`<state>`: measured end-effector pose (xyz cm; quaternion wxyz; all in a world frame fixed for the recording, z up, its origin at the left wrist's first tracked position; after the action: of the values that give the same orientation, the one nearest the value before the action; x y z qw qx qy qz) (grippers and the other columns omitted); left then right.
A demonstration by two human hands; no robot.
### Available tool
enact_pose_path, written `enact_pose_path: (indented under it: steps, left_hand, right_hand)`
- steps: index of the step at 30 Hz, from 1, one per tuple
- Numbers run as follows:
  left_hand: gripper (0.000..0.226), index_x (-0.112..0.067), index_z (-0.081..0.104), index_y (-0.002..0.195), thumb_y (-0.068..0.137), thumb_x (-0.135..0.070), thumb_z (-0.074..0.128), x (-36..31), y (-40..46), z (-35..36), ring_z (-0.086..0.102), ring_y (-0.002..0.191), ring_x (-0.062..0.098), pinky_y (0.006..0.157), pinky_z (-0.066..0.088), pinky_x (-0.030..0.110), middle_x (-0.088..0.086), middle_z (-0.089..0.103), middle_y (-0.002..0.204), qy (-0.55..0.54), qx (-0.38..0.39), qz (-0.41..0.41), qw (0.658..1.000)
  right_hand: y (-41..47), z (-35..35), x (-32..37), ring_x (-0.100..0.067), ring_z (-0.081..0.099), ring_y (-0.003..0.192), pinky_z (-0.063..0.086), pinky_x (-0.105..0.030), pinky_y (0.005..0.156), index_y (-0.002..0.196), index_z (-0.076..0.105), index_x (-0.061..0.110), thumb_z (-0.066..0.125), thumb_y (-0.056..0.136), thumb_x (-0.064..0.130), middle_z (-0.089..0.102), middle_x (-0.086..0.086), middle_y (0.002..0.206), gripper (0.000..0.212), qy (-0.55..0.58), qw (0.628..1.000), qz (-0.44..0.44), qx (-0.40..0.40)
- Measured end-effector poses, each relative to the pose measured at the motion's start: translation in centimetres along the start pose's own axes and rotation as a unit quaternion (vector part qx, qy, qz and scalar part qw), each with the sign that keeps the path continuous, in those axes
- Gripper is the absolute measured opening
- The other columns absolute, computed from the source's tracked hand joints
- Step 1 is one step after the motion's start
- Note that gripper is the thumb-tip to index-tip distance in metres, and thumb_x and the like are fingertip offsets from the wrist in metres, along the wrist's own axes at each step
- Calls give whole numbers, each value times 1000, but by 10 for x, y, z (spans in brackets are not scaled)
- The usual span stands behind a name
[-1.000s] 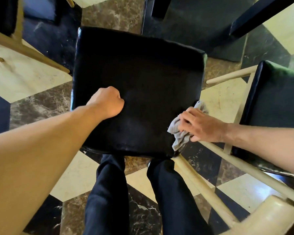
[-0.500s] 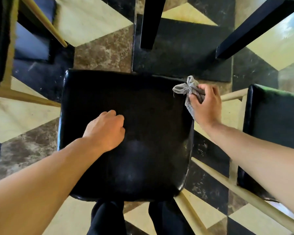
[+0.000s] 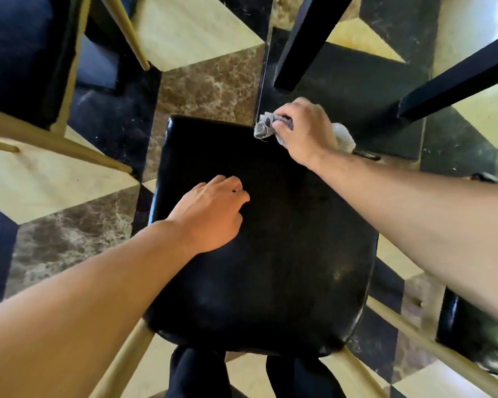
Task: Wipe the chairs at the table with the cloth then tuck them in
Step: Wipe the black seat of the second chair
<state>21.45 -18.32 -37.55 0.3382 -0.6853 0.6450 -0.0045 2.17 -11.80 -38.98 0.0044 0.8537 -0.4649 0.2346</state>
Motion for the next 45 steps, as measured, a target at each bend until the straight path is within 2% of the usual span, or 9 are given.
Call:
enact_pose_path:
  steps: [4,9,15,19,24,28,34,42,45]
  left_hand:
    - [27,-19,74,93,94,-15,47,35,-19,-20,61,95,22,83,53,42,-3,67,96,-39,-24,-33,998]
    - [21,-22,69,76,86,-17,52,95,-45,-32,65,74,29,67,59,39,7,68,79,-59,24,-119,991]
    - [29,-20,53,58,86,-16,53,147,-81,-29,57,59,22,48,45,29,3,58,69,-54,22,-197,979]
    - [35,-25,48,58,92,-18,51,162,-89,-21,56,61,19,49,38,29,3,59,74,-83,17,-200,976]
    - [35,-23,53,58,92,-15,50,171,-95,-20,60,63,22,49,40,28,3,62,72,-113,5,-209,971]
    - [34,-18,59,60,92,-12,49,188,-104,-20,59,57,25,46,39,26,6,62,67,-138,5,-242,961]
    - [28,-21,59,65,88,-9,49,209,-120,-8,62,71,23,55,43,28,4,62,76,-119,82,-268,953]
    - [33,-9,58,64,95,-4,51,206,-130,4,59,74,26,61,44,30,9,62,78,-114,186,-276,936]
    - [22,-4,69,94,99,-14,50,193,-113,-18,55,82,23,71,41,31,8,60,89,-63,162,-270,947]
  right_hand:
    - [-4,31,88,-28,54,108,46,-33,90,116,76,21,70,94,29,66,-2,113,25,41,998,-21,-50]
    - [-25,71,166,-31,48,117,41,-36,102,124,73,15,73,89,23,62,-4,124,36,76,991,-109,9]
    - [-70,78,156,-33,45,126,41,-52,102,146,53,28,64,92,48,48,-7,144,59,-127,927,-336,113]
    - [-26,59,108,-34,44,129,35,-52,102,152,38,42,50,92,61,46,-2,143,64,-179,964,-179,75]
    - [21,84,127,-33,50,127,27,-52,104,144,44,44,38,95,66,53,0,141,54,-98,993,33,58]
    - [8,110,194,-31,47,132,28,-50,110,137,54,39,44,98,55,54,-1,140,44,-77,989,-95,85]
    - [-111,147,241,-27,54,120,19,-53,120,115,64,34,50,96,49,61,-2,119,28,-138,915,-324,197]
    - [-246,173,234,-29,42,138,6,-50,125,142,54,32,46,101,51,52,-6,145,46,-182,782,-521,291]
    - [-221,158,216,-34,39,144,13,-52,125,146,53,27,56,99,46,51,-12,146,50,-151,802,-525,241]
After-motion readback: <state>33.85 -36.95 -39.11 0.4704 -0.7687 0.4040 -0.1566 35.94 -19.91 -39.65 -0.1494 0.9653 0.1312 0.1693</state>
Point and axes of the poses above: each hand's wrist, its own y-axis towards the middle knuckle, its own z-axis out of the palm, x = y × z, the point moved 9 cm from there along y, towards the middle knuckle
